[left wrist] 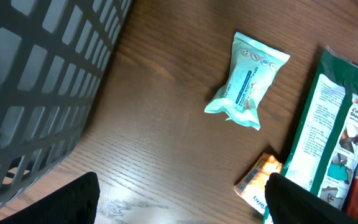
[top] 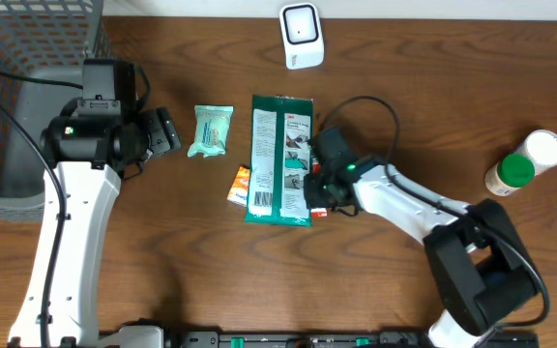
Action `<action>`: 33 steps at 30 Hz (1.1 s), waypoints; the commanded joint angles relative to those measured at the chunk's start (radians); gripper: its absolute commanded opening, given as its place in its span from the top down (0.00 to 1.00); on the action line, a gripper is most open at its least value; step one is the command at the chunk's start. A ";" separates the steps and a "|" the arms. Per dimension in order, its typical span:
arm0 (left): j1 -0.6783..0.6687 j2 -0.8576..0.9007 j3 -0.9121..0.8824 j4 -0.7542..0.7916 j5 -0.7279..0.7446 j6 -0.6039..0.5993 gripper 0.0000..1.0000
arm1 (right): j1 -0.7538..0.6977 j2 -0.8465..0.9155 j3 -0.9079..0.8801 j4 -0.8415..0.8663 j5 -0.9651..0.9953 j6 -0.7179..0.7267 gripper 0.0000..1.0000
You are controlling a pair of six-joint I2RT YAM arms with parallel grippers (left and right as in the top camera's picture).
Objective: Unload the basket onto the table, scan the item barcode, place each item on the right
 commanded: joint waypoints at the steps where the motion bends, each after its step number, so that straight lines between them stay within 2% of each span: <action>1: 0.004 0.005 0.003 -0.001 0.006 0.008 0.15 | 0.015 0.095 -0.034 -0.018 0.065 0.056 0.94; 2: 0.004 0.005 0.003 -0.001 0.006 0.009 0.15 | 0.009 0.084 -0.032 -0.023 0.065 0.056 0.99; 7: 0.004 0.005 0.003 -0.001 0.006 0.009 0.14 | -0.044 -0.016 -0.022 -0.067 0.065 -0.023 0.99; 11: 0.004 0.005 0.003 -0.001 0.006 0.009 0.15 | -0.101 -0.118 -0.022 -0.096 0.006 -0.206 0.99; 14: 0.004 0.005 0.003 -0.001 0.006 0.009 0.15 | -0.122 -0.178 -0.022 -0.104 -0.145 -0.413 0.99; 15: 0.004 0.005 0.003 -0.001 0.006 0.008 0.14 | -0.123 -0.190 -0.022 -0.105 -0.171 -0.432 0.99; 21: 0.004 0.005 0.003 -0.001 0.006 0.009 0.15 | -0.148 -0.322 -0.022 -0.098 -0.240 -0.429 0.99; 26: 0.004 0.005 0.003 -0.001 0.006 0.008 0.15 | -0.181 -0.429 -0.022 -0.074 -0.263 -0.303 0.99; 30: 0.004 0.005 0.003 0.036 0.020 -0.006 0.14 | -0.186 -0.441 -0.022 -0.004 -0.377 -0.232 0.99; 31: 0.004 0.005 0.003 0.037 0.020 -0.006 0.04 | -0.186 -0.440 -0.022 0.016 -0.397 -0.212 0.99; 33: 0.004 0.005 0.004 0.072 0.026 -0.022 0.02 | -0.186 -0.440 -0.022 0.064 -0.416 -0.151 0.99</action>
